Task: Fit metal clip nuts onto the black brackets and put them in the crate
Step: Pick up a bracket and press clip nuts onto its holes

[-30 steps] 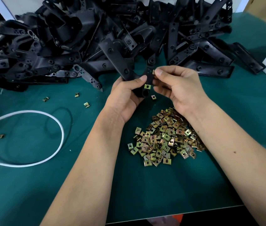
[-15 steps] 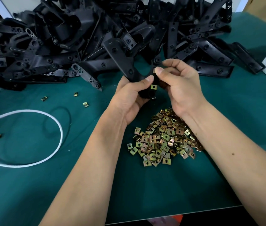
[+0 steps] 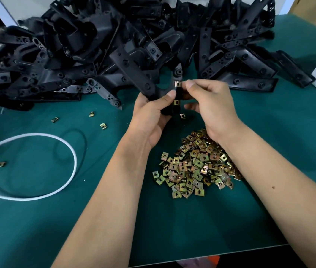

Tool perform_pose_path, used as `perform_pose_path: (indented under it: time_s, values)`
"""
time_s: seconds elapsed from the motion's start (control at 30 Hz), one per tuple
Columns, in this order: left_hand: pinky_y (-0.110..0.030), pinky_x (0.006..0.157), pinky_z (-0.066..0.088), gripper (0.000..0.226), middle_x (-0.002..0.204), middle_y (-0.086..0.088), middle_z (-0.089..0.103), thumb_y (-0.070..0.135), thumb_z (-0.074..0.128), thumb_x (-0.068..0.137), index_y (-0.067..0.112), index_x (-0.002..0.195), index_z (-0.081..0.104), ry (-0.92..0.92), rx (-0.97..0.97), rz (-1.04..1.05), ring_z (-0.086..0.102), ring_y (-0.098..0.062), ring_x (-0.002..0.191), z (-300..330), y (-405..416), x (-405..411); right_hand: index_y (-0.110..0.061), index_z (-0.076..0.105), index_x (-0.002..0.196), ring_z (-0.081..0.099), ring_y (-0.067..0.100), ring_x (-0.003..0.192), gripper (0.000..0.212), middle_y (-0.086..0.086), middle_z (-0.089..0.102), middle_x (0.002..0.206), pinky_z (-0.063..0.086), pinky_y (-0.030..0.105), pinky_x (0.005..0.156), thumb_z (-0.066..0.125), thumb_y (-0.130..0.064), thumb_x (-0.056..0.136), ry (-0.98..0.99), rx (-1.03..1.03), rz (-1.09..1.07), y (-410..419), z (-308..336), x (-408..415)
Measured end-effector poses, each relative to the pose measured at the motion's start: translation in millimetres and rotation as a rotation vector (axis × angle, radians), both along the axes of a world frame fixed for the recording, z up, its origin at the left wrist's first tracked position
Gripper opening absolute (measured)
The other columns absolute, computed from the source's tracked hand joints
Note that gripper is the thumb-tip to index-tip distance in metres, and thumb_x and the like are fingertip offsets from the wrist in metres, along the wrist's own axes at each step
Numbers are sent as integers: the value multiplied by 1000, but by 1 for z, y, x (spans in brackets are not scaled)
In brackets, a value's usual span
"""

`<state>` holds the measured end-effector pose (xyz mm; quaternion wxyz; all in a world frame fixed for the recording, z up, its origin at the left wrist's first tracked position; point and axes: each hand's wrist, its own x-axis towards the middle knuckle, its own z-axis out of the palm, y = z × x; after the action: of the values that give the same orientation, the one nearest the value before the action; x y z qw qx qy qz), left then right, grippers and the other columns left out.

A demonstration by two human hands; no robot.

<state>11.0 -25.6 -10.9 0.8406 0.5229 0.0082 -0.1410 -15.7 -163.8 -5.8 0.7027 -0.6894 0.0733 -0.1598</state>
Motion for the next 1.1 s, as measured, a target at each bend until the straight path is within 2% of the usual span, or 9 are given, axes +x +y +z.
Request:
perform_pose_path:
  time_s: [0.13, 0.27, 0.43, 0.57, 0.63, 0.73, 0.83, 1.0, 1.1]
  values:
    - [-52, 94, 58, 46, 123, -18, 71, -5, 68, 91, 0, 135, 54, -29, 30, 39, 70, -33, 112, -1, 0, 2, -11, 80, 91, 61, 16, 82, 21, 22, 68, 93, 57, 44, 71, 62, -14, 100, -115, -296, 5, -1, 0, 1]
    - [-56, 98, 55, 45, 131, -27, 65, -5, 63, 95, -7, 138, 51, 14, -117, 86, 65, -40, 119, -1, -3, 3, -25, 78, 108, 70, 6, 95, 20, -8, 78, 99, 61, 34, 79, 62, -16, 101, -67, -148, 104, 6, 1, -2]
    - [-53, 92, 52, 44, 120, -23, 62, -4, 60, 97, -9, 140, 47, 62, -250, 137, 61, -36, 109, -2, -13, 1, -17, 82, 93, 74, 26, 83, 18, 5, 78, 85, 61, 56, 77, 65, -20, 97, -59, -264, -11, 11, -3, -2]
    - [-49, 88, 53, 34, 113, -19, 63, -3, 60, 97, 5, 129, 54, 66, -330, 155, 62, -33, 103, -3, -13, 0, -22, 82, 89, 74, 22, 87, 16, -3, 78, 82, 60, 51, 83, 67, -21, 96, -50, -263, -9, 19, 0, -5]
    - [-45, 81, 55, 29, 103, -14, 66, -3, 60, 97, 7, 124, 55, 77, -357, 177, 65, -29, 93, -4, -12, 0, -20, 81, 85, 74, 21, 87, 16, 1, 78, 83, 61, 50, 85, 69, -16, 96, -17, -146, -7, 26, 1, -5]
    - [-35, 67, 56, 29, 85, -6, 69, -1, 64, 96, 11, 120, 53, 119, -365, 220, 67, -21, 78, -3, -14, 0, -7, 77, 81, 69, 10, 76, 20, 4, 72, 78, 62, 36, 74, 67, -10, 98, 47, 127, 60, 33, 3, -5]
    - [-34, 63, 56, 32, 86, -8, 67, 1, 66, 96, 12, 120, 50, 135, -341, 266, 67, -21, 75, -3, -14, 0, -2, 77, 85, 70, 9, 78, 21, 6, 72, 81, 62, 36, 79, 67, -14, 99, 67, 141, 86, 34, 4, -7]
    - [-38, 85, 61, 38, 113, -16, 68, -6, 67, 93, 3, 125, 48, -7, -185, 311, 71, -25, 96, -1, -21, -2, -10, 80, 88, 74, 19, 95, 26, 7, 78, 94, 59, 49, 95, 70, -33, 97, 176, -8, 78, 11, 14, -7]
    - [-39, 99, 56, 35, 121, -10, 69, -5, 65, 94, 6, 122, 48, -163, 58, 279, 69, -23, 112, -1, -34, -11, -14, 78, 91, 71, 12, 103, 31, -1, 78, 99, 57, 39, 94, 69, -43, 96, 150, -67, -17, -5, 22, -15]
